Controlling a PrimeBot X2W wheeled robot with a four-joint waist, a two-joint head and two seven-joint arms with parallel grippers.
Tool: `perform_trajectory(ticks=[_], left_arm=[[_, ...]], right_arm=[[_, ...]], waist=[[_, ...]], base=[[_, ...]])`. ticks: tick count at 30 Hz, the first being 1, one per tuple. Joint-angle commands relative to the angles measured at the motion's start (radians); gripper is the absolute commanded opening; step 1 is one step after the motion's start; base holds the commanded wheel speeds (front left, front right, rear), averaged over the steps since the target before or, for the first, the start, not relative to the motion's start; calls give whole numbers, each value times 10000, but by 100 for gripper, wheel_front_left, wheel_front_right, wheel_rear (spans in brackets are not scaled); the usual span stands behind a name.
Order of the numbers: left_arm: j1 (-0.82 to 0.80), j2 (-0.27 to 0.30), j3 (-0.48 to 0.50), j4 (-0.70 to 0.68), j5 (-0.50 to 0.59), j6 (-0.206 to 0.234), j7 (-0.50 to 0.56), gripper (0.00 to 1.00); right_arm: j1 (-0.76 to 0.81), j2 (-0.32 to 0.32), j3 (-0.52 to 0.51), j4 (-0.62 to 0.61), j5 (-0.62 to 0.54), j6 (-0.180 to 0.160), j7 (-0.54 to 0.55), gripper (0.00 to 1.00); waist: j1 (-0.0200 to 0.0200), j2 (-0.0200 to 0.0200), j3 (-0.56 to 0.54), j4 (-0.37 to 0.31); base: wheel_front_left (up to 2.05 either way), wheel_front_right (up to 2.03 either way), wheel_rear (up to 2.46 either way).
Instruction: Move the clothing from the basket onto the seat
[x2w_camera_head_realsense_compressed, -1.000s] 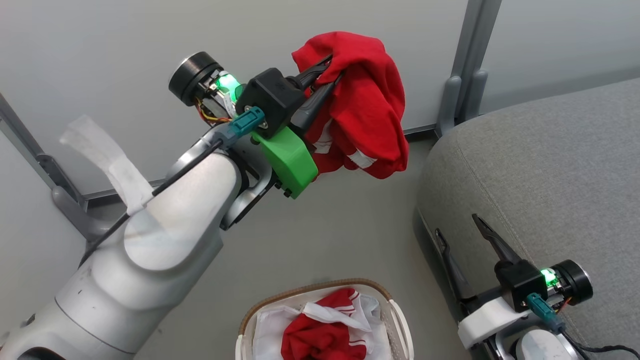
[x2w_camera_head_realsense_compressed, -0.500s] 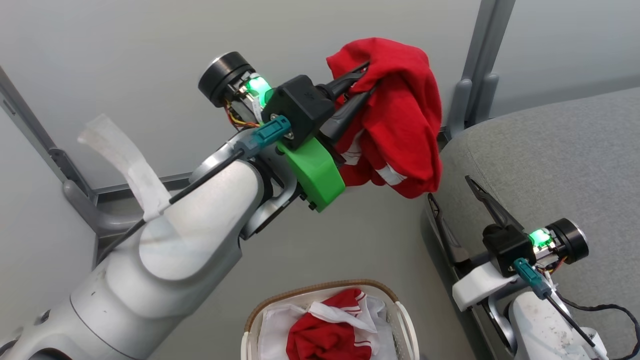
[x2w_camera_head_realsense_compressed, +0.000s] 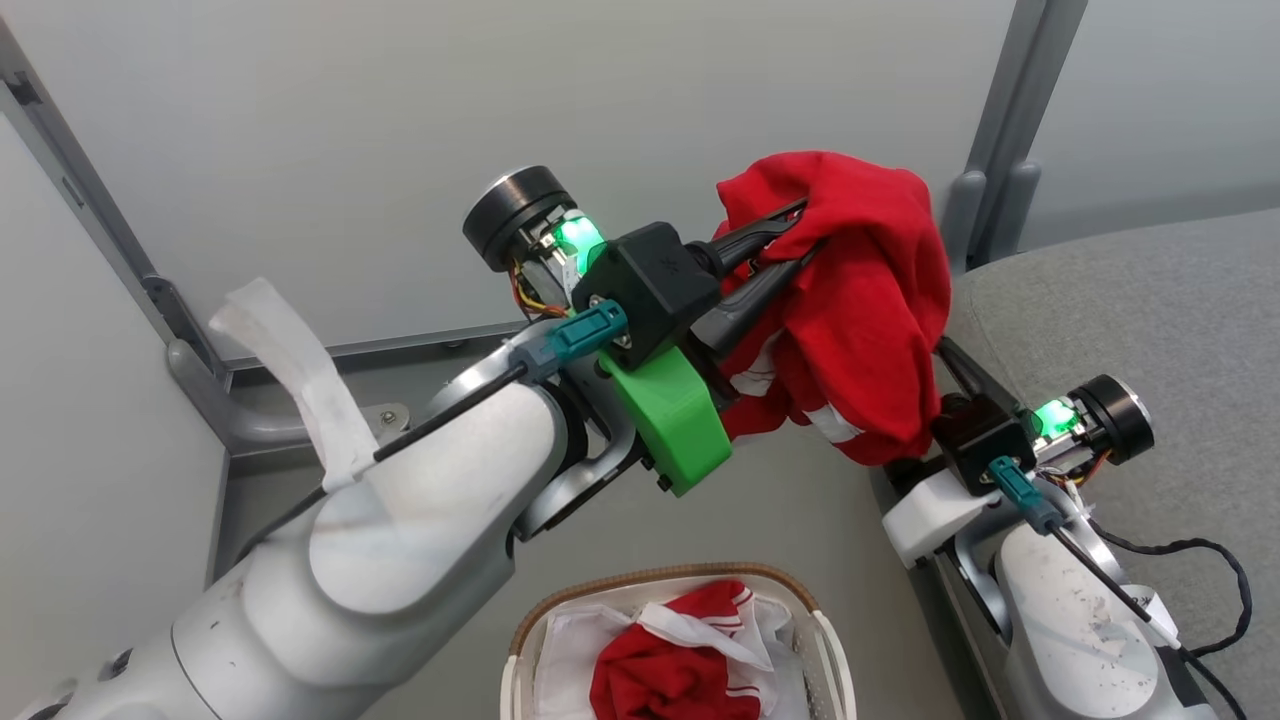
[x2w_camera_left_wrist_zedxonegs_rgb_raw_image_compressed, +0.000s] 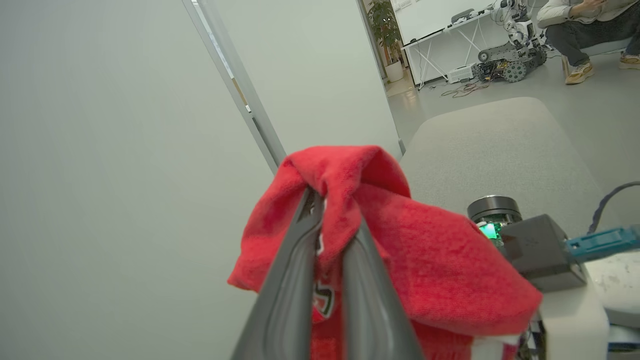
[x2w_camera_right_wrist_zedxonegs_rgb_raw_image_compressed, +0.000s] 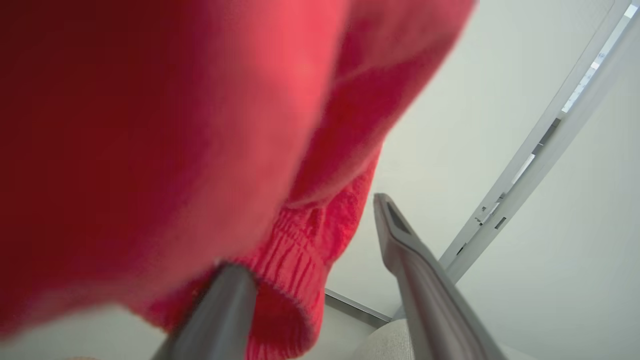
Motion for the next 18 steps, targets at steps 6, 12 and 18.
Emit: perform_trajectory(ticks=[6, 12, 18], left_arm=[[742, 234, 50, 199, -174, 208, -422, 0], [1667, 291, 136, 725, -528, 470, -945, 0], [2607, 40, 204, 1526, -561, 871, -2012, 75]], right_arm=[[-306, -34, -173, 86, 191, -8, -14, 0], [-189, -34, -327, -164, 300, -8, -14, 0], [-209, -34, -538, -541, 400, -8, -14, 0]], waist=[[0, -1, 15, 34], [0, -1, 46, -35], [0, -1, 113, -132]], base=[[0, 0, 0], [0, 0, 0], [0, 0, 0]])
